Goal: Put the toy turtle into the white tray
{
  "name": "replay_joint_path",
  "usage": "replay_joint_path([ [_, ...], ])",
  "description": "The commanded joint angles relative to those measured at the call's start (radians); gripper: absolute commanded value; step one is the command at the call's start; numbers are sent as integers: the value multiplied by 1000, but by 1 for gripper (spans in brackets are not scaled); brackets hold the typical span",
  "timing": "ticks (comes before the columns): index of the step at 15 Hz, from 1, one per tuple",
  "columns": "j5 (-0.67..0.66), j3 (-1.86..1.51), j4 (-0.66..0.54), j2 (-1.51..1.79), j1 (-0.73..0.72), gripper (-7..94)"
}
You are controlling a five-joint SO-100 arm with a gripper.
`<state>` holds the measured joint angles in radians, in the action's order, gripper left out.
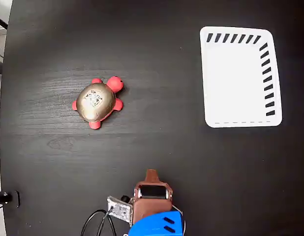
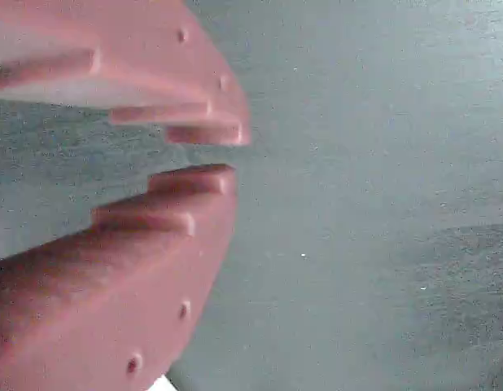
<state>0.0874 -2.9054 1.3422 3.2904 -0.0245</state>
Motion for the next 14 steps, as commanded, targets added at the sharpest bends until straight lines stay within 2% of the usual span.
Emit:
replay_joint_path([
  [1, 8, 8, 9, 80, -9, 0],
  [12, 6, 8, 9, 80, -12, 0],
  [14, -28, 8, 5, 71, -51, 0],
])
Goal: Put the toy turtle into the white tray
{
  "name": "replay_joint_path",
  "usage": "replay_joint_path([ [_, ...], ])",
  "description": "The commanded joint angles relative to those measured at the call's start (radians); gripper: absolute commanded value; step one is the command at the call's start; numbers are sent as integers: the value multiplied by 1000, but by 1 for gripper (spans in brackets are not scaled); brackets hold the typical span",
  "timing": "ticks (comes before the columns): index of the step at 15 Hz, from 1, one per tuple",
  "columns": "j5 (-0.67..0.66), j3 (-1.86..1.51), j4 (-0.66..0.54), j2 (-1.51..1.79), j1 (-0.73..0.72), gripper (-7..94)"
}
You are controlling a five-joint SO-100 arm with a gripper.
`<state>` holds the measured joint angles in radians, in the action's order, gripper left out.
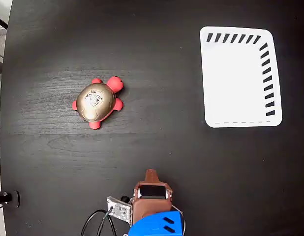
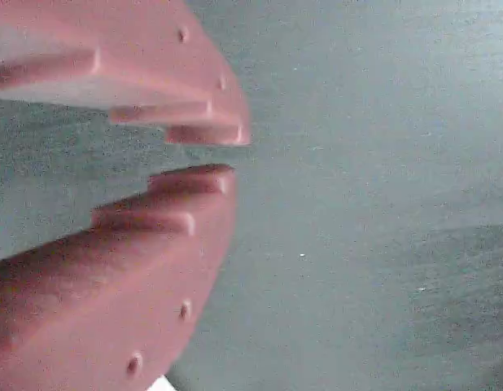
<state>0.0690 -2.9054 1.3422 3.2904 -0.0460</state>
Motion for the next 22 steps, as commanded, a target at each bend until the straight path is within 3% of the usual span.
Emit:
replay_joint_path([
  [1, -14, 9, -18, 29, -34, 0],
  [4, -2, 67, -164, -261, -54, 0],
  [7, -86, 176, -299, -554, -110, 0],
  [10, -232, 397, -278, -827, -153, 0],
  [14, -318, 666, -255, -1140, -222, 0],
  [17, -400, 913, -193, -1378, -224, 8],
  [20, -463, 1200, -118, -1655, -190, 32],
  [22, -488, 1287, -144, -1758, -186, 44],
])
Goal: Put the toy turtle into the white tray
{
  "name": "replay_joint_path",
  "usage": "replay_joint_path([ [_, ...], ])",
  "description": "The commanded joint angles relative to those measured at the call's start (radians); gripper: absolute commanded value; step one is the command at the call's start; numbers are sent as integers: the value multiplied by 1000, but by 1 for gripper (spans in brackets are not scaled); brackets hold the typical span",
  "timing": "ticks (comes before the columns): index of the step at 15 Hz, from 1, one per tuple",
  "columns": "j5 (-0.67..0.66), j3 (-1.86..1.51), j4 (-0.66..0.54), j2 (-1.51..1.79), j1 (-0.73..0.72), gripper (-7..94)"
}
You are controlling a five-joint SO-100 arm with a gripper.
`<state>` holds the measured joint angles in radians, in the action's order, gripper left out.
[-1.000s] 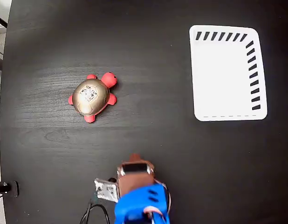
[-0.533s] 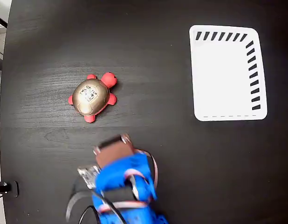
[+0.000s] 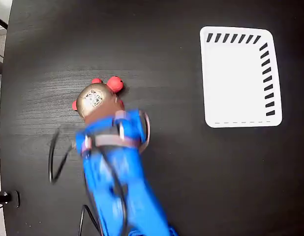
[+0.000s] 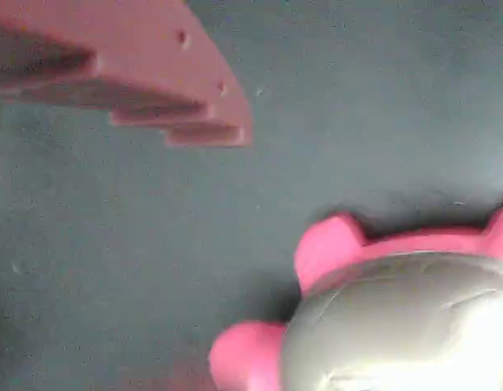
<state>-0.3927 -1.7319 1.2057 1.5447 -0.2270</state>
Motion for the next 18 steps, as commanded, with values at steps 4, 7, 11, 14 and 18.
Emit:
replay_joint_path([
  [4, -91, 156, -14, -98, -41, 61],
  [7, -84, 163, 25, -110, -80, 62],
  [11, -75, 160, 29, -144, -98, 62],
  [14, -69, 166, 15, -181, -106, 62],
  [18, -69, 166, -44, -239, -92, 67],
])
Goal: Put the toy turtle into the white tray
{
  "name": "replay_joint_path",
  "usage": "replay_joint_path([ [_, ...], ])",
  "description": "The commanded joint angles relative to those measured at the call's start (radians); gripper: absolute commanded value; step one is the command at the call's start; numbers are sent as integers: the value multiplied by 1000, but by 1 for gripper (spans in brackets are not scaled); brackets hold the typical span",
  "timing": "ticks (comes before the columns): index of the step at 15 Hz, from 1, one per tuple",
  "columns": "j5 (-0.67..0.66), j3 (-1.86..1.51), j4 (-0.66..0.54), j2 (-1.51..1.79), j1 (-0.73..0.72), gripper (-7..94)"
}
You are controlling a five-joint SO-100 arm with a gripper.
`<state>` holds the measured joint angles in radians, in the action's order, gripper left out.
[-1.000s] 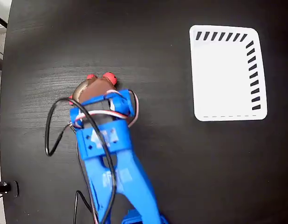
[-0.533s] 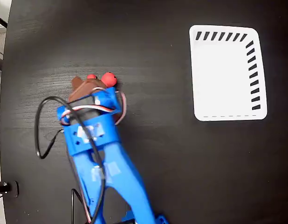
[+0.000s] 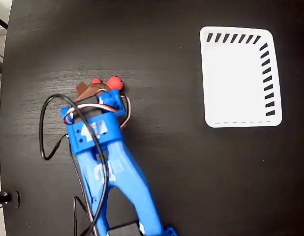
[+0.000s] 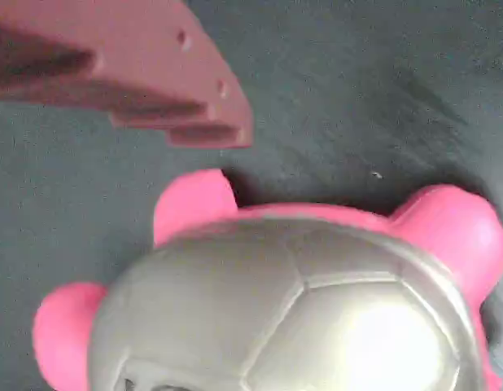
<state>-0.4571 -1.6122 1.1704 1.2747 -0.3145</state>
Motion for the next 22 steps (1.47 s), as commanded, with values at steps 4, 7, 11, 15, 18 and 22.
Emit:
replay_joint_path([
  [4, -5, 84, -26, -25, -5, 67],
  [7, -2, 130, -3, -60, -5, 59],
  [11, 17, 161, 6, -83, -6, 28],
  [15, 32, 158, 3, -83, -5, 0],
  [18, 51, 150, 32, -32, 8, 0],
  [22, 55, 126, 135, 172, 58, 0],
])
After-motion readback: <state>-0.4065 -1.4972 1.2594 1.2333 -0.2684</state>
